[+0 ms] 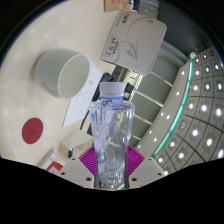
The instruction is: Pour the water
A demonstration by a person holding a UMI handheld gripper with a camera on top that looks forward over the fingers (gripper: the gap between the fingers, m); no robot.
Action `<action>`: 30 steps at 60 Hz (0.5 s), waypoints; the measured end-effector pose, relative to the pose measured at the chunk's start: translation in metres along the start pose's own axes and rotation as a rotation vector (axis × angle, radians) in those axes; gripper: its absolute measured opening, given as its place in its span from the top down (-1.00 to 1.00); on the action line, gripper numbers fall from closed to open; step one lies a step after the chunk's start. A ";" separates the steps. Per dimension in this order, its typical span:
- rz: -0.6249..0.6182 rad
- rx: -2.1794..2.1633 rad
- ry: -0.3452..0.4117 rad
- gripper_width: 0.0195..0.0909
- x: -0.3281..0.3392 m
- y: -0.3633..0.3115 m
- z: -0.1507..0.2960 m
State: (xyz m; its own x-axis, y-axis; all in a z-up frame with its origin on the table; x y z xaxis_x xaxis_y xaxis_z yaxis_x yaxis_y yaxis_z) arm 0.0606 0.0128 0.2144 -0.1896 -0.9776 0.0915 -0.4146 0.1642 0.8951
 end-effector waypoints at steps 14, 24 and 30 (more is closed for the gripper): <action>0.100 -0.723 -0.022 0.58 0.026 0.020 -0.028; 0.184 -1.198 0.046 0.59 0.037 0.024 -0.037; 0.289 -1.483 0.076 0.59 0.035 0.009 -0.039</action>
State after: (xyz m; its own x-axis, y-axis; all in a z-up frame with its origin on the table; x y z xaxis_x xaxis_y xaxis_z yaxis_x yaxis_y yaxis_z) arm 0.0846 -0.0255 0.2422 -0.0411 -0.9477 0.3164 0.8827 0.1139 0.4559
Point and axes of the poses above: the point between the fingertips, and its own axes, seen from behind it with the camera up: y to the right, z up, x backward, against the way the camera looks, the point moved 8 cm from there along x, backward, against the way the camera looks
